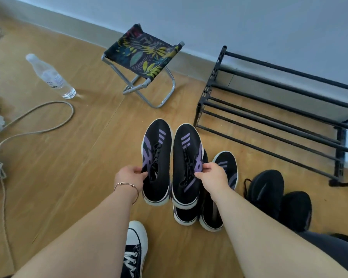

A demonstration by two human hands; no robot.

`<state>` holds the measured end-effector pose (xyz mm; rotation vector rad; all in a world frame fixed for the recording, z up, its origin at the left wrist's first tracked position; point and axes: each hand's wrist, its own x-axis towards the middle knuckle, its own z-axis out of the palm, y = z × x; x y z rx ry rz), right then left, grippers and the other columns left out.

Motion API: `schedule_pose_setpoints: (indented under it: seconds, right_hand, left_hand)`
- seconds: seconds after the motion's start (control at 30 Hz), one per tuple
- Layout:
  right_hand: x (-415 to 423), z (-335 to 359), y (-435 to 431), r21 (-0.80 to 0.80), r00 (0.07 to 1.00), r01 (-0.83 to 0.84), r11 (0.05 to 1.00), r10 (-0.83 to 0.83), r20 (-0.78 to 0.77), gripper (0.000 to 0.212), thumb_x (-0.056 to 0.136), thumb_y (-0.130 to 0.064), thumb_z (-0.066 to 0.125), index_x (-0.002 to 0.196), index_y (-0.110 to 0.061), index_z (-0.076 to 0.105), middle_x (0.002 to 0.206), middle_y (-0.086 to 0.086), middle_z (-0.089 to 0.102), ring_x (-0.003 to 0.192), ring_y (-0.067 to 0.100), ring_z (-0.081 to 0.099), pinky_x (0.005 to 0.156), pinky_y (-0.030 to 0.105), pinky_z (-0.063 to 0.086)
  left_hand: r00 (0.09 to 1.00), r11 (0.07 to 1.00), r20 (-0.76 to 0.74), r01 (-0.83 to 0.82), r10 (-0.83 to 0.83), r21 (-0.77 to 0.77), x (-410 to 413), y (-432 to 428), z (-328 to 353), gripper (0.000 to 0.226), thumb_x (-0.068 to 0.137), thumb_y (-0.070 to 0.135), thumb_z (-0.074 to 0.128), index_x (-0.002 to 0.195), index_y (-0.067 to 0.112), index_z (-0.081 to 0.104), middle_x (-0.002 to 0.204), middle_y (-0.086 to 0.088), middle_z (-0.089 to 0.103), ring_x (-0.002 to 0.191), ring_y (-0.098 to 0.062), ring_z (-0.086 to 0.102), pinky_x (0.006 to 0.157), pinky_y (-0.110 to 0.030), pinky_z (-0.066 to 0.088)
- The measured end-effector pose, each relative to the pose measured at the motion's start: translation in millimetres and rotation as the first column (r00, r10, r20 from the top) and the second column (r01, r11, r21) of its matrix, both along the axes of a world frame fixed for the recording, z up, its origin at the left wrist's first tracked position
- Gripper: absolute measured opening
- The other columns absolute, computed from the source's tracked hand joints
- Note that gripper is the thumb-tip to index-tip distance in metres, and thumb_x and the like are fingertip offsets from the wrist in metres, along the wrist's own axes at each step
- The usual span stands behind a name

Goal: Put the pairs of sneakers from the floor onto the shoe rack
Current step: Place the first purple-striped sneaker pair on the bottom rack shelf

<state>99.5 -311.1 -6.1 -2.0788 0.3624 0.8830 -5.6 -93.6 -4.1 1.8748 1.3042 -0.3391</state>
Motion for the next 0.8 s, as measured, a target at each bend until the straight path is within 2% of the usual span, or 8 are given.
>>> schedule_pose_setpoints:
  seconds: [0.1, 0.2, 0.27, 0.37, 0.53, 0.7, 0.8]
  right_hand:
    - [10, -6, -26, -0.001, 1.0, 0.023, 1.0, -0.023, 0.005, 0.04, 0.08, -0.013, 0.08, 0.118, -0.01, 0.07, 0.11, 0.004, 0.074, 0.102, 0.025, 0.069, 0.098, 0.045, 0.055]
    - [15, -11, -55, -0.004, 0.998, 0.063, 0.998, -0.063, 0.004, 0.033, 0.079, -0.012, 0.08, 0.111, -0.012, 0.073, 0.107, 0.004, 0.076, 0.101, 0.026, 0.07, 0.097, 0.048, 0.055]
    - [15, -10, -74, -0.004, 0.995, 0.102, 0.995, -0.102, 0.001, 0.028, 0.082, -0.009, 0.078, 0.109, -0.012, 0.072, 0.107, 0.005, 0.075, 0.101, 0.027, 0.069, 0.096, 0.046, 0.056]
    - [15, -14, -97, -0.017, 0.988, 0.153, 0.988, -0.153, 0.019, 0.033, 0.084, -0.01, 0.078, 0.115, -0.01, 0.07, 0.109, 0.006, 0.072, 0.103, 0.028, 0.067, 0.093, 0.042, 0.056]
    - [16, -25, -124, -0.01, 0.972, 0.233, 0.972, -0.233, 0.029, 0.033, 0.082, -0.013, 0.078, 0.115, -0.011, 0.072, 0.106, 0.006, 0.074, 0.099, 0.027, 0.069, 0.094, 0.047, 0.058]
    - [38, -27, -140, 0.011, 0.945, 0.318, 0.948, -0.318, 0.076, 0.024, 0.085, -0.012, 0.075, 0.109, -0.01, 0.076, 0.1, 0.005, 0.076, 0.095, 0.026, 0.069, 0.091, 0.043, 0.058]
    - [60, -30, -145, 0.029, 0.924, 0.366, 0.93, -0.367, 0.106, 0.028, 0.086, -0.011, 0.075, 0.113, -0.009, 0.075, 0.104, 0.006, 0.074, 0.1, 0.027, 0.067, 0.092, 0.039, 0.054]
  left_hand:
    - [0.999, 1.0, 0.048, 0.0, 0.001, -0.022, 12, -20, -5, 0.006, 0.085, 0.023, 0.073, 0.09, 0.022, 0.077, 0.081, 0.001, 0.075, 0.08, -0.026, 0.072, 0.082, -0.043, 0.061]
    - [0.996, 0.999, 0.08, 0.028, -0.025, -0.042, 22, -44, -12, 0.011, 0.086, 0.022, 0.074, 0.096, 0.021, 0.077, 0.086, 0.003, 0.076, 0.082, -0.024, 0.071, 0.084, -0.041, 0.06]
    - [0.995, 0.997, 0.094, 0.05, -0.045, -0.052, 28, -59, -17, 0.013, 0.086, 0.021, 0.074, 0.099, 0.019, 0.077, 0.089, 0.002, 0.075, 0.084, -0.024, 0.071, 0.086, -0.04, 0.059]
    - [0.99, 0.992, 0.075, 0.122, -0.118, -0.044, 40, -77, -21, 0.014, 0.087, 0.025, 0.073, 0.098, 0.019, 0.077, 0.088, 0.004, 0.076, 0.084, -0.023, 0.071, 0.084, -0.038, 0.058]
    - [0.975, 0.976, 0.063, 0.216, -0.214, -0.027, 65, -98, -23, 0.021, 0.087, 0.027, 0.072, 0.107, 0.02, 0.076, 0.091, 0.004, 0.076, 0.083, -0.022, 0.07, 0.082, -0.034, 0.057]
    - [0.948, 0.952, 0.095, 0.305, -0.303, -0.003, 105, -116, -19, 0.02, 0.089, 0.03, 0.07, 0.107, 0.025, 0.076, 0.082, 0.006, 0.073, 0.077, -0.02, 0.069, 0.078, -0.033, 0.058]
    - [0.937, 0.943, 0.113, 0.331, -0.331, 0.016, 134, -120, -22, 0.023, 0.089, 0.032, 0.071, 0.109, 0.023, 0.076, 0.088, 0.004, 0.073, 0.086, -0.022, 0.069, 0.084, -0.034, 0.058]
